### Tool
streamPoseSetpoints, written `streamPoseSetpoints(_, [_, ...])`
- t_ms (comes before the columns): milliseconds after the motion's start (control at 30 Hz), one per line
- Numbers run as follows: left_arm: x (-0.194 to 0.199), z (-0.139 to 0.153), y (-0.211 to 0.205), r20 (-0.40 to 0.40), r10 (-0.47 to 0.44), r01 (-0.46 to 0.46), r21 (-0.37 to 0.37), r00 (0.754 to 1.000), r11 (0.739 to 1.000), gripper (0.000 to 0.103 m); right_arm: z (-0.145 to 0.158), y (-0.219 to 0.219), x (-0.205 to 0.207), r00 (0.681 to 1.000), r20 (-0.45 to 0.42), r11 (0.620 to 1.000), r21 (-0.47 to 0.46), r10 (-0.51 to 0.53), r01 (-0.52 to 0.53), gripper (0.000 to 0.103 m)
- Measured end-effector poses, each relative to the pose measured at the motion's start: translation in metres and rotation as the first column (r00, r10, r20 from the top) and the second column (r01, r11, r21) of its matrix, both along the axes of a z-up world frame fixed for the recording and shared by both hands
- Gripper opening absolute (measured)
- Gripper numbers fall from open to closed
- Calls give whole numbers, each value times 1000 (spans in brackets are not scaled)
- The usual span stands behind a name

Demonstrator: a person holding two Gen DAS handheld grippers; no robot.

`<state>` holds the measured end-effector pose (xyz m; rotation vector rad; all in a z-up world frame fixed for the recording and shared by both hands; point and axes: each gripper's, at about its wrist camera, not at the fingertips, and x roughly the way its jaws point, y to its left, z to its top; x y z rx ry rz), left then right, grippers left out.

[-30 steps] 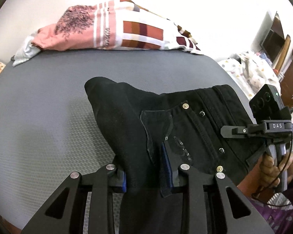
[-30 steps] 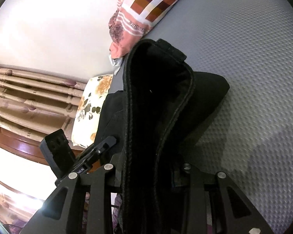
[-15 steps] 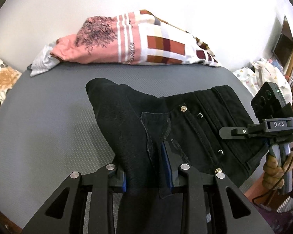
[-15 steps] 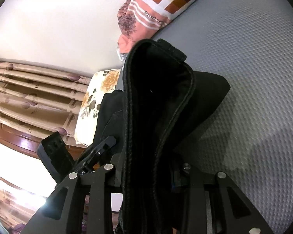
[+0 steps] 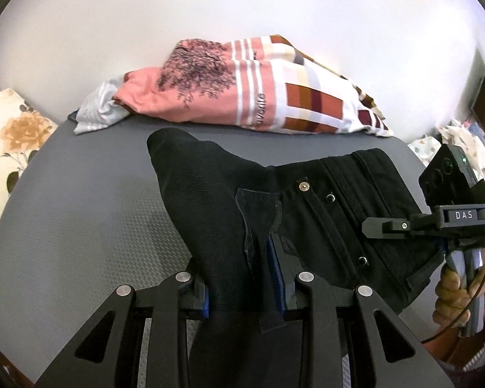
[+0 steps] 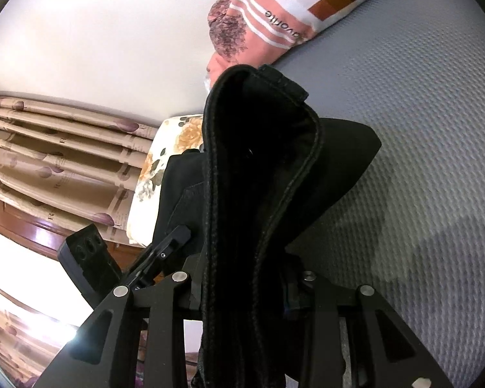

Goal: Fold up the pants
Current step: 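Hold the folded jeans with both grippers, pressing the fold in place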

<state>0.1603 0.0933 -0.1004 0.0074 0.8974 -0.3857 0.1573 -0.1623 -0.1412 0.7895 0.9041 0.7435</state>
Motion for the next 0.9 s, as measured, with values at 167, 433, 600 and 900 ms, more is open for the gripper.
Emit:
streamPoseSetpoints(167, [16,-1,10,22,31,-31,2,999,1000,29,2,8,12,1000,11,1000,2,13,-13,30])
streamPoseSetpoints(433, [46,-6,26,29,69,-68,-15,997,998,29,7,15,24,999,25,1000,-7,28,-27,30])
streamPoseSetpoints(600, [62,-10,35,33,80,-80,-13,996,997,29,8,19,30,999,31,999,-16,35,-34,30])
streamPoseSetpoints(900, [87,-14,50,47,98,-98,-6,994,995,29,6,27,27,998,35,998,-28,53,-53,30])
